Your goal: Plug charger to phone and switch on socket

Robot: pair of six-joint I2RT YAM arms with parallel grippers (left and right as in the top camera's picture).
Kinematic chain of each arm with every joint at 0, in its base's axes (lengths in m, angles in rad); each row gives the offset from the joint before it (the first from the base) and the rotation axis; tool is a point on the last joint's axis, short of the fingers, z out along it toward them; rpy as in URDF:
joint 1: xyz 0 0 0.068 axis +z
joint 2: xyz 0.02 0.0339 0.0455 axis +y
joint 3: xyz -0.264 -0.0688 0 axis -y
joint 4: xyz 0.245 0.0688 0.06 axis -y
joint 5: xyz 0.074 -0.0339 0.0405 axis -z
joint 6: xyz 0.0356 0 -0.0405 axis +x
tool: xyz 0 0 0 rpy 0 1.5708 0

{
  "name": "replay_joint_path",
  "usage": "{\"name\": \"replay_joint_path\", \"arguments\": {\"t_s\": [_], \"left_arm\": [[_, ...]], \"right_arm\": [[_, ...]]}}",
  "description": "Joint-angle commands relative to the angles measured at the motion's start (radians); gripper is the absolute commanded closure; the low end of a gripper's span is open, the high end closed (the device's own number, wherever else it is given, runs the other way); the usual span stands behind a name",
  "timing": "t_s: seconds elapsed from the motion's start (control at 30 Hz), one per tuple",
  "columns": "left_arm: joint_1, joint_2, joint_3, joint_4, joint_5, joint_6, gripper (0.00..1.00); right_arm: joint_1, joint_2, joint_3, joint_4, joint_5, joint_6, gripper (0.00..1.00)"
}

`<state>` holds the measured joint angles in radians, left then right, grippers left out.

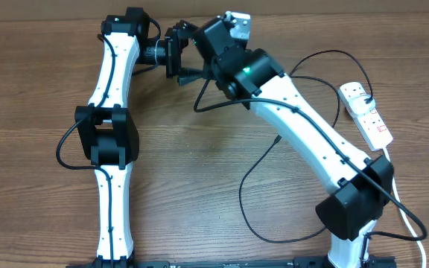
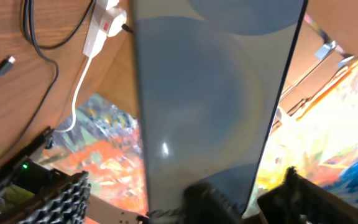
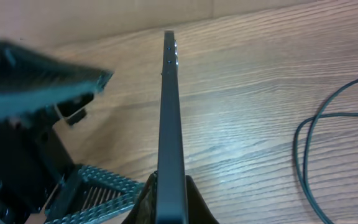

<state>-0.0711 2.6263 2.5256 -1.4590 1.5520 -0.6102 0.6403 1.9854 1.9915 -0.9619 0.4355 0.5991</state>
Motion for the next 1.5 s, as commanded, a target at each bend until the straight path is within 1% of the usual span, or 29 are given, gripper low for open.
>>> {"name": "replay_joint_path", "arguments": {"t_s": [0.0, 0.07, 0.17, 0.23, 0.3, 0.4, 0.5, 0.53, 0.57, 0.6, 0.63, 0.67, 0.7, 0.77, 0.8, 0.83, 0.87, 0.93, 1.07, 1.3, 1.47], "left_arm": [[0.005, 0.01, 0.027, 0.036, 0.01, 0.014, 0.1], [0.005, 0.01, 0.027, 0.098, 0.009, 0.04, 0.11], [0.005, 0.01, 0.027, 0.212, 0.009, 0.094, 0.02], [0.005, 0.01, 0.027, 0.266, 0.009, 0.113, 0.0], [0.005, 0.01, 0.027, 0.313, 0.009, 0.129, 0.1], [0.005, 0.01, 0.027, 0.349, 0.008, 0.128, 0.09], [0.005, 0.01, 0.027, 0.354, 0.008, 0.129, 0.08], [0.005, 0.01, 0.027, 0.357, 0.008, 0.128, 0.17], [0.005, 0.01, 0.027, 0.358, 0.008, 0.128, 0.22], [0.005, 0.01, 0.027, 0.36, 0.008, 0.128, 0.25], [0.005, 0.01, 0.027, 0.36, 0.008, 0.128, 0.38], [0.005, 0.01, 0.027, 0.36, 0.007, 0.127, 0.46], [0.005, 0.01, 0.027, 0.36, 0.007, 0.127, 0.48], [0.005, 0.01, 0.027, 0.36, 0.008, 0.127, 0.47], [0.005, 0.01, 0.027, 0.36, 0.008, 0.127, 0.45], [0.005, 0.01, 0.027, 0.36, 0.008, 0.127, 0.36], [0.005, 0.01, 0.027, 0.36, 0.008, 0.127, 0.21], [0.005, 0.01, 0.027, 0.36, 0.008, 0.127, 0.0], [0.005, 0.01, 0.027, 0.36, 0.008, 0.127, 0.0], [0.005, 0.01, 0.027, 0.36, -0.022, 0.127, 0.0], [0.005, 0.01, 0.027, 0.36, -0.045, 0.088, 0.0]], "right_arm": [[-0.065, -0.093, 0.033, 0.008, 0.053, 0.041, 0.96], [-0.101, -0.105, 0.033, -0.003, 0.035, 0.07, 0.97], [-0.167, -0.121, 0.033, -0.011, -0.06, 0.083, 0.96], [-0.208, -0.125, 0.033, -0.013, -0.142, 0.083, 0.96], [-0.251, -0.125, 0.033, -0.014, -0.235, 0.083, 0.96], [-0.309, -0.125, 0.033, -0.017, -0.348, 0.082, 0.96], [-0.357, -0.125, 0.033, -0.016, -0.411, 0.083, 0.96], [-0.369, -0.125, 0.033, -0.017, -0.425, 0.083, 0.96], [-0.381, -0.125, 0.033, -0.018, -0.439, 0.083, 0.96], [-0.389, -0.125, 0.033, -0.018, -0.448, 0.082, 0.96], [-0.395, -0.125, 0.033, -0.018, -0.456, 0.082, 0.96], [-0.4, -0.125, 0.033, -0.018, -0.463, 0.083, 0.96], [-0.401, -0.125, 0.033, -0.018, -0.465, 0.082, 0.96], [-0.401, -0.125, 0.033, -0.018, -0.465, 0.083, 0.96], [-0.401, -0.125, 0.033, -0.018, -0.465, 0.082, 0.96], [-0.399, -0.125, 0.033, -0.018, -0.465, 0.082, 0.96], [-0.399, -0.125, 0.033, -0.018, -0.465, 0.082, 0.96], [-0.399, -0.125, 0.033, -0.018, -0.465, 0.082, 0.96], [-0.399, -0.125, 0.033, -0.013, -0.484, 0.091, 0.96], [-0.399, -0.125, 0.033, -0.013, -0.492, 0.241, 0.96], [-0.399, -0.125, 0.033, 0.008, -0.53, 0.266, 0.96]]}}
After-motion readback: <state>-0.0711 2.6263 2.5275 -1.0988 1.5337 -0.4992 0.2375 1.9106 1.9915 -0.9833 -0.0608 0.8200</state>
